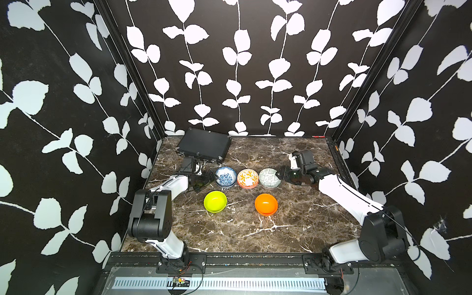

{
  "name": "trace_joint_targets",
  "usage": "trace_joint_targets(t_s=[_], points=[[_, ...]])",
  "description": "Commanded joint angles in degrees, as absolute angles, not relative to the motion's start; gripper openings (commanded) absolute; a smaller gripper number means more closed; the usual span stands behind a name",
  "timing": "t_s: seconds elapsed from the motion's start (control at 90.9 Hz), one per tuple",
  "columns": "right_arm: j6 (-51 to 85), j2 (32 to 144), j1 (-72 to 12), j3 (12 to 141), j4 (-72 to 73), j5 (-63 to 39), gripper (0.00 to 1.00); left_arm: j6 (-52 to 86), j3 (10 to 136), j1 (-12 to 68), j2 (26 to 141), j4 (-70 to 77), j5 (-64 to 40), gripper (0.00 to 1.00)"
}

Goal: Stack the bowls
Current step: Adjust the bowl at the center of the board.

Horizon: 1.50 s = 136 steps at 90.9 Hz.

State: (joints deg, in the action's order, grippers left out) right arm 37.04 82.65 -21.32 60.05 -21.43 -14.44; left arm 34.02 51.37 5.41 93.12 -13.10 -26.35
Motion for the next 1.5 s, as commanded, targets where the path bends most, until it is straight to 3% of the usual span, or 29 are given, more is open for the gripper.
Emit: trace_joint_targets(t_s=[0.0,0.825,1.1,1.485], points=[[37.09,82.28,-21.52,60.02,-20.37,-14.92,0.57,33.93,51.67,5.03,93.68,-12.87,-28.03,0.92],[36.93,80.83,-21.74,60.93,-24.23,-14.03,0.56,34.98,49.83,3.19,93.68,-10.24,-30.79,0.94],[35.61,73.95,-21.71,57.36,-31.31,-12.29,0.61,36.81,45.34,3.16,85.43,-10.46,-28.06,0.99],[34.34,63.39,-23.85,47.30,-42.82,-16.25,0.61,39.06,30.58,3.16,63.69,-14.71,-28.34,0.99]])
